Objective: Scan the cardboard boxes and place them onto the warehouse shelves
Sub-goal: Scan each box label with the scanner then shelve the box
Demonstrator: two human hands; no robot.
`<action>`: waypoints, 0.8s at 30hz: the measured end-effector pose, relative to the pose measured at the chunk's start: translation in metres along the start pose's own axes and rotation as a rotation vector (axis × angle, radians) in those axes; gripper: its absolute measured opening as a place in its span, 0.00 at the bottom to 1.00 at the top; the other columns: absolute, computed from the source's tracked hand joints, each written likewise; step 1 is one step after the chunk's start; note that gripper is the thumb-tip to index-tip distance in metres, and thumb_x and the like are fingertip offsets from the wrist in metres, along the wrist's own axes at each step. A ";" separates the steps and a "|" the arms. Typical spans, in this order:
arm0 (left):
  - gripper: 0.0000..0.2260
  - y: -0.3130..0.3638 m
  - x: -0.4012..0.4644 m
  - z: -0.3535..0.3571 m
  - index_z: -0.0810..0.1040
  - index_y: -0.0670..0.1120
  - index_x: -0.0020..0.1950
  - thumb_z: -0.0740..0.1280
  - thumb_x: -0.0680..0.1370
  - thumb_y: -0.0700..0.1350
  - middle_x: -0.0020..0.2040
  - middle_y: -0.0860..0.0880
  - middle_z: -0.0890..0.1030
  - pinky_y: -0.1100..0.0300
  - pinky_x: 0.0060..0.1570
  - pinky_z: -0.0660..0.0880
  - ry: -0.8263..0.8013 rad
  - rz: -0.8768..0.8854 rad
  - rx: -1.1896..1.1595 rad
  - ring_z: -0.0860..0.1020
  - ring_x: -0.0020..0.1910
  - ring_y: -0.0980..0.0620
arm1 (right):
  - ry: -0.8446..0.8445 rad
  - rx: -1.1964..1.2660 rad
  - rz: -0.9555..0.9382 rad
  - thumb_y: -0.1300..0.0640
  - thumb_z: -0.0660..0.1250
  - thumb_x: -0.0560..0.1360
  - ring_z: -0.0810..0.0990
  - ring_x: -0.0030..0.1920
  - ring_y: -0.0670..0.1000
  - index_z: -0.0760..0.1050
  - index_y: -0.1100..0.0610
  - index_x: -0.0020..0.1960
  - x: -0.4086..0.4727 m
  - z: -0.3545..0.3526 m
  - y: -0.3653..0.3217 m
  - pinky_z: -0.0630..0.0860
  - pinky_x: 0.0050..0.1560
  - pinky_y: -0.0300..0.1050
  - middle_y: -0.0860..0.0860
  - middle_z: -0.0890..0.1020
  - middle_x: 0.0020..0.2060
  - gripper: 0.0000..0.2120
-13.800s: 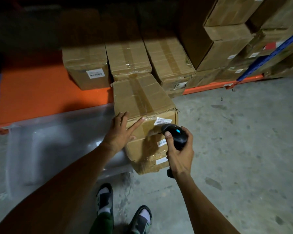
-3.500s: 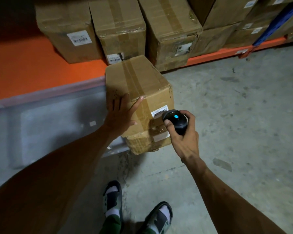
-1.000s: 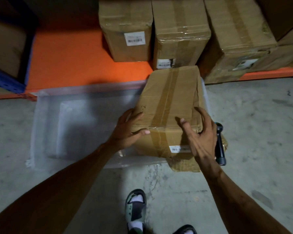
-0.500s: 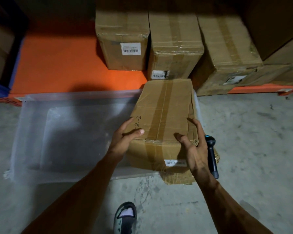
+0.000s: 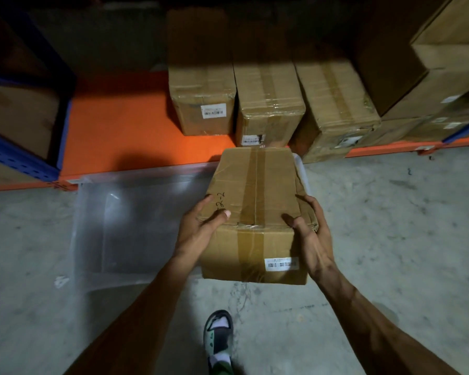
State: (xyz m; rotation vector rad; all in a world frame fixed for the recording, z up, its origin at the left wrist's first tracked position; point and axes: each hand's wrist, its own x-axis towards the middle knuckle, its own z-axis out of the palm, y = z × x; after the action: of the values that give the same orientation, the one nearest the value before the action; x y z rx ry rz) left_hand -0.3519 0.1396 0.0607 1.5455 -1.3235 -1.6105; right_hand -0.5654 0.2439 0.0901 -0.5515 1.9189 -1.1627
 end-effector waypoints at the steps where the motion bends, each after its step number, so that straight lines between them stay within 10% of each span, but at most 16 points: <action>1: 0.22 0.012 -0.012 -0.004 0.78 0.52 0.66 0.76 0.73 0.42 0.52 0.64 0.81 0.74 0.49 0.73 0.020 0.018 0.032 0.80 0.52 0.69 | -0.002 0.008 0.003 0.44 0.72 0.68 0.77 0.64 0.54 0.71 0.34 0.68 -0.012 -0.004 -0.009 0.79 0.61 0.61 0.45 0.77 0.65 0.29; 5: 0.19 0.067 -0.061 -0.014 0.79 0.72 0.45 0.77 0.72 0.45 0.42 0.71 0.82 0.70 0.50 0.74 0.063 0.086 0.164 0.79 0.46 0.71 | -0.019 0.038 -0.038 0.44 0.71 0.67 0.78 0.62 0.56 0.70 0.35 0.70 -0.056 -0.026 -0.045 0.78 0.61 0.65 0.49 0.78 0.64 0.31; 10: 0.26 0.137 -0.131 -0.014 0.78 0.52 0.66 0.77 0.69 0.53 0.56 0.57 0.83 0.63 0.53 0.75 0.092 0.172 0.164 0.81 0.53 0.60 | -0.004 0.082 -0.131 0.44 0.69 0.67 0.80 0.59 0.57 0.71 0.34 0.68 -0.115 -0.070 -0.099 0.80 0.58 0.61 0.51 0.80 0.61 0.29; 18: 0.34 0.269 -0.273 0.006 0.74 0.51 0.70 0.78 0.65 0.55 0.57 0.48 0.84 0.48 0.61 0.77 -0.046 0.325 0.028 0.84 0.53 0.52 | 0.063 0.181 -0.342 0.44 0.68 0.66 0.77 0.58 0.57 0.70 0.35 0.68 -0.239 -0.176 -0.198 0.79 0.52 0.57 0.54 0.76 0.62 0.29; 24: 0.21 0.370 -0.363 0.023 0.77 0.43 0.66 0.75 0.74 0.41 0.51 0.53 0.83 0.77 0.39 0.72 -0.006 0.545 0.093 0.79 0.38 0.73 | 0.112 0.248 -0.552 0.46 0.66 0.68 0.79 0.51 0.55 0.70 0.38 0.67 -0.310 -0.245 -0.271 0.75 0.43 0.50 0.51 0.78 0.55 0.27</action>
State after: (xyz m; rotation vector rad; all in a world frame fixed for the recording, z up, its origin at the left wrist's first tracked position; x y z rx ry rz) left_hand -0.3916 0.3304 0.5414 1.0913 -1.6625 -1.2222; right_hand -0.5961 0.4602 0.5166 -0.9280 1.7228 -1.7840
